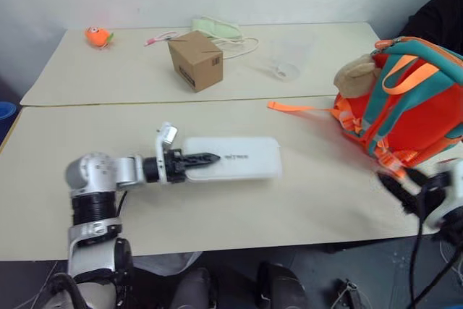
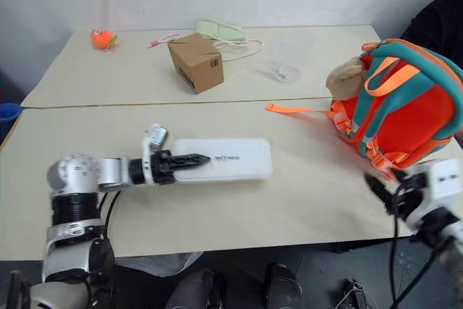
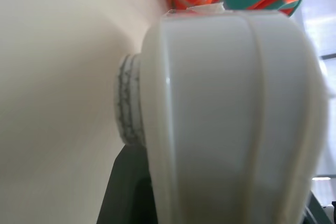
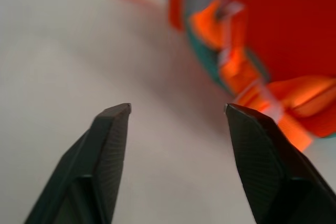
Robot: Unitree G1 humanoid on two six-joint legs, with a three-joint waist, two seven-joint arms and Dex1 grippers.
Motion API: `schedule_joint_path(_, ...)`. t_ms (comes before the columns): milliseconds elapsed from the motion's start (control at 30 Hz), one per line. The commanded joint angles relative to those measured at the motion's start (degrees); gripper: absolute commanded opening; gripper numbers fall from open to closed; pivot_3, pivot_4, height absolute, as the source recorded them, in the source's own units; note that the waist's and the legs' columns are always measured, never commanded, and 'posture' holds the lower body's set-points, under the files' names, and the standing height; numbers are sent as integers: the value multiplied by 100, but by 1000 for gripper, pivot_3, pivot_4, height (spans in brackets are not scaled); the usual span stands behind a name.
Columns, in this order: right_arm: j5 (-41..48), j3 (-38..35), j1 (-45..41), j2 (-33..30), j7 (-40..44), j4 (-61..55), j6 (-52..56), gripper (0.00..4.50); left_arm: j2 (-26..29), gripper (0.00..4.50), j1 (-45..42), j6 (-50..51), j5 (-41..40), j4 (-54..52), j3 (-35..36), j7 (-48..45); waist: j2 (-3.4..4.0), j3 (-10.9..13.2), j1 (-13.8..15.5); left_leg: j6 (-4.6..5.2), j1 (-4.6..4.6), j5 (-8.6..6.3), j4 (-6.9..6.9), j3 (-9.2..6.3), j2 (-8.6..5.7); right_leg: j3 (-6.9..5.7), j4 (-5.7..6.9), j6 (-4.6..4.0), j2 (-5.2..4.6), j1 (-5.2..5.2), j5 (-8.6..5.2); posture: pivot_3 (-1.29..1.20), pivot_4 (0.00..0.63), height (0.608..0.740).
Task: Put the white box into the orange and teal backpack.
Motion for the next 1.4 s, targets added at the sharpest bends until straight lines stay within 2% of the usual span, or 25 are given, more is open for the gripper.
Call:
schedule_joint_path(33, 283, -95, -723, -122, -334, 471, 131, 4259, 134, 1193, -115, 5, -641, -300, 339, -161, -1, 1, -24, -1, 0, 0, 0, 0, 2, 9, 0, -2, 0, 0, -1, 0, 150, 740)
schedule_joint_path(67, 308, -9, -999, -137, -392, 667, 174, 4500, 170, 1193, -120, 5, -749, -356, 399, -164, -1, 1, -35, -1, -2, 0, 0, 0, 2, 22, 0, -2, 0, -2, -1, 0, 150, 740)
schedule_joint_path(300, -245, 969, -2599, 71, -721, 2181, -254, 4500, 146, 1193, -301, -82, -1041, -572, 668, 7, -1, 1, -47, -4, -11, 3, -4, 1, 2, 26, -1, -5, 11, -8, -3, 0, 150, 740)
schedule_joint_path(367, -392, 1196, -3254, 212, -769, 2951, -544, 4500, 171, 1193, -403, -91, -1103, -694, 709, 83, -3, 2, -67, -3, -14, 4, -4, 3, 0, 27, -1, -5, 11, -11, -3, 0, 150, 740)
schedule_joint_path(467, -611, 1436, -3652, 271, -626, 3481, -942, 4500, 217, 1193, -379, -139, -1103, -877, 646, 168, -3, 3, -80, 0, -13, 8, -3, 15, -3, 23, 1, -1, 13, -16, -1, 0, 150, 740)
schedule_joint_path(600, -728, 1631, -3795, 284, -419, 3727, -1332, 3550, 224, 1193, -292, -235, -1101, -1068, 625, 293, -3, 3, -61, -7, -18, 10, -8, 10, 2, 24, -2, -2, 20, -18, -2, 0, 150, 740)
schedule_joint_path(867, -616, 1896, -3747, 288, 26, 3529, -1516, 920, 262, 1193, -291, -849, -1050, -1197, 639, 499, -3, 3, -73, -11, -14, 13, -6, 16, 4, 25, 1, 0, 22, -18, -1, 0, 150, 740)
schedule_joint_path(900, -508, 1925, -3717, 262, 178, 3382, -1433, 499, 277, 1193, -337, -1000, -1026, -1164, 646, 509, -3, 3, -73, -11, -14, 13, -6, 16, 4, 26, 1, 0, 22, -18, -1, 0, 150, 740)
schedule_joint_path(967, -211, 1993, -3609, 167, 579, 2987, -1171, 65, 309, 1193, -419, -1352, -945, -1107, 631, 518, -3, 3, -72, -12, -14, 13, -6, 16, 4, 26, 1, 0, 22, -18, -1, 0, 150, 740)
schedule_joint_path(1100, 1067, 2087, -3074, -424, 1837, 1543, -118, 26, 407, 1193, -647, -2228, -716, -982, 512, 341, -2, 4, -58, -12, -18, 13, -8, 15, 6, 23, 0, 0, 24, -22, -1, 0, 150, 740)
schedule_joint_path(1167, 1885, 1942, -2665, -955, 2496, 741, 464, 26, 441, 1193, -793, -2571, -676, -936, 426, 151, 6, 9, -29, -13, -22, 12, -8, 14, 5, 10, -2, -1, 24, -22, -1, 0, 150, 740)
schedule_joint_path(1233, 2370, 1792, -2394, -1357, 2776, 274, 799, 26, 464, 1193, -897, -2856, -665, -890, 312, -22, 0, 13, -20, -12, -23, 10, -9, 10, 6, -9, -8, -1, 25, -22, -1, 0, 150, 740)
schedule_joint_path(1333, 3530, 989, -1697, -2211, 3376, -329, 1541, 26, 444, 1193, -1059, -3347, -560, -918, -91, -474, -13, 20, 31, -9, -27, 10, -8, 8, 5, -19, -12, -1, 23, -21, -1, 0, 150, 740)
schedule_joint_path(1400, 3949, 626, -1391, -2516, 3526, -455, 1766, 26, 463, 1193, -1038, -3530, -509, -963, -332, -696, -17, 21, 59, -5, -23, 7, -7, 8, 4, -19, -13, -1, 21, -18, -1, 0, 150, 740)
